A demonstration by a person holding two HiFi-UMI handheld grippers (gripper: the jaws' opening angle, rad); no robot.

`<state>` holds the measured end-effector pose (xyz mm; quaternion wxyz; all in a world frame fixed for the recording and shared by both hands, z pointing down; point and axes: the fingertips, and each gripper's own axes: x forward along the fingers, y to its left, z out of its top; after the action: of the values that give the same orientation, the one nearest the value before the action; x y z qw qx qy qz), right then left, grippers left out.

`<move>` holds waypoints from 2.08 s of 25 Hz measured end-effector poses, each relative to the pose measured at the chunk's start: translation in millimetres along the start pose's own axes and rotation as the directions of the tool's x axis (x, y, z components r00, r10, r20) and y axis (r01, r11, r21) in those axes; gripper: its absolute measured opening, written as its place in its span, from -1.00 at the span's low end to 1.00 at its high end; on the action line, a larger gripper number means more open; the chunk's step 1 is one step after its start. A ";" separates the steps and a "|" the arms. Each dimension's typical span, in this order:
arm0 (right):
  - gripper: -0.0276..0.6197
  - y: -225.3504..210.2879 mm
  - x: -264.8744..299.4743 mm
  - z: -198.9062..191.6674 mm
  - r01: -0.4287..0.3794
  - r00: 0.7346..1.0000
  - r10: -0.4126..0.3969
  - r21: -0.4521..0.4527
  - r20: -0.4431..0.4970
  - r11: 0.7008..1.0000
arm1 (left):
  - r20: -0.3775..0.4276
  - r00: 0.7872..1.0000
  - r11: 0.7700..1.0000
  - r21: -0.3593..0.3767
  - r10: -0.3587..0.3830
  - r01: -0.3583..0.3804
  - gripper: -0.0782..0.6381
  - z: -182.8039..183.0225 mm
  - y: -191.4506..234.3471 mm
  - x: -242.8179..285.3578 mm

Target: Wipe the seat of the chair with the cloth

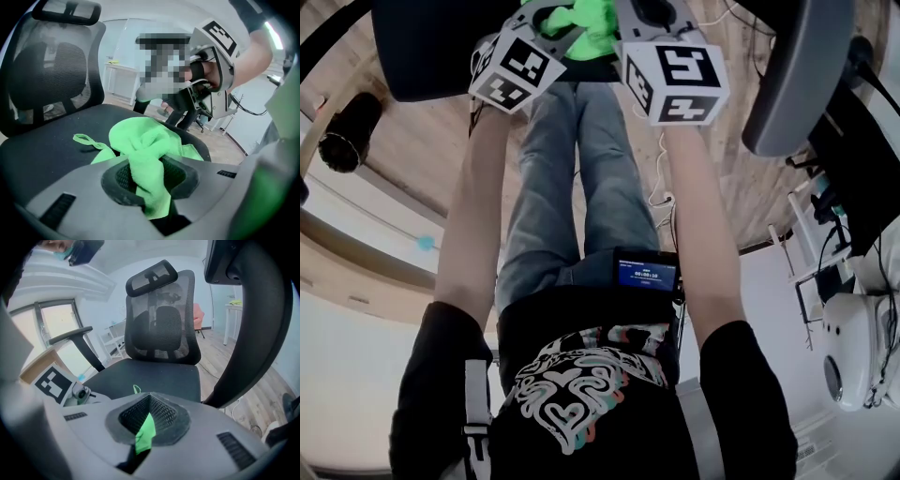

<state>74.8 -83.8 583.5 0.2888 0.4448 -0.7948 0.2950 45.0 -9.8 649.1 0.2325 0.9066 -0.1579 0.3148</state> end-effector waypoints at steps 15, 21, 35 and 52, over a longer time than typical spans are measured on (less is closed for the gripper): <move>-0.91 2.3 6.2 0.4 -0.018 1.000 0.018 -0.004 -0.011 1.000 | -0.018 0.996 0.996 -0.029 0.086 -0.086 -0.52 -8.4 30.1 -15.6; -0.91 0.8 6.6 -0.8 -0.014 1.000 0.014 -0.005 -0.012 1.000 | -0.039 0.986 0.985 -0.049 0.163 -0.165 -0.52 -21.3 58.4 -34.3; -0.91 -0.3 6.4 -4.3 -0.011 1.000 0.011 -0.011 -0.008 1.000 | -0.091 0.951 0.951 -0.063 0.296 -0.302 -0.52 -49.2 104.8 -74.0; -0.91 4.5 5.2 -4.8 -0.016 1.000 0.016 -0.017 -0.009 1.000 | -0.149 0.874 0.869 -0.120 0.462 -0.479 -0.52 -81.2 145.2 -127.4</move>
<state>69.5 -81.2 589.5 0.2936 0.4346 -0.7995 0.2927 -154.0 -72.0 670.1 0.2266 0.8003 -0.3841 0.4008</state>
